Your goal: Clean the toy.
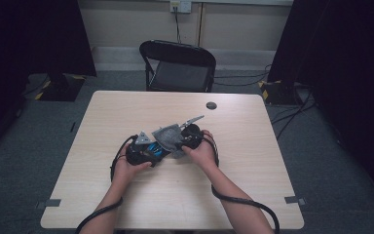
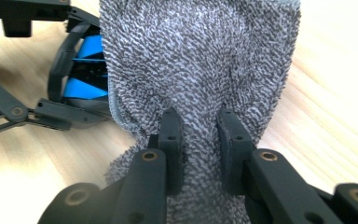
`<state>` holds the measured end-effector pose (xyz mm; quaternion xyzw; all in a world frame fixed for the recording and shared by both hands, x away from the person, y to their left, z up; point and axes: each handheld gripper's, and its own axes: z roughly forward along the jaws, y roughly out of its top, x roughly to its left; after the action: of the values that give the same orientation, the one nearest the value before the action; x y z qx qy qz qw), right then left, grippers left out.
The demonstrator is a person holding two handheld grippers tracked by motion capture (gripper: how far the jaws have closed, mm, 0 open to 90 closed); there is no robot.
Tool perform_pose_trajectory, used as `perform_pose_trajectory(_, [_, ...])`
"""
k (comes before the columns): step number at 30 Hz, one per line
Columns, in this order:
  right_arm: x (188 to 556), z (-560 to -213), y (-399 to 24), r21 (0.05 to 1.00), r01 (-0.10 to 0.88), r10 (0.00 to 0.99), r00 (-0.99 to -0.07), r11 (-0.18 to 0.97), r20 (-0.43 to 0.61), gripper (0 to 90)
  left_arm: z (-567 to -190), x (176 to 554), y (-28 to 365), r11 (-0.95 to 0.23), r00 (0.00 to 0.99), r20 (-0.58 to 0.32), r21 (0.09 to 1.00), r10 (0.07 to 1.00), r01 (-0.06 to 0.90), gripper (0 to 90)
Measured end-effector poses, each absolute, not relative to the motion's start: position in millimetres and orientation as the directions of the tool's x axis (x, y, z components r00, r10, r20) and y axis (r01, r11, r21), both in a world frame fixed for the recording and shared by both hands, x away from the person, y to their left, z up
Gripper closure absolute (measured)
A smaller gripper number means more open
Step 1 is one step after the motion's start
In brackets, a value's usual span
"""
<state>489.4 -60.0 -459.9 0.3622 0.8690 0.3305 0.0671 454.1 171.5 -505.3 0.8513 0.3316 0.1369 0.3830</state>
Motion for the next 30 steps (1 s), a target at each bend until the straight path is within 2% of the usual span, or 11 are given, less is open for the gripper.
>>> perform_pose_trajectory(30, [502,-468,-90,0.604,0.652,0.753,-0.646,0.459,0.126,74.5,-505,454,171,-0.487,0.743,-0.021,0.743,0.67,0.459,24.3])
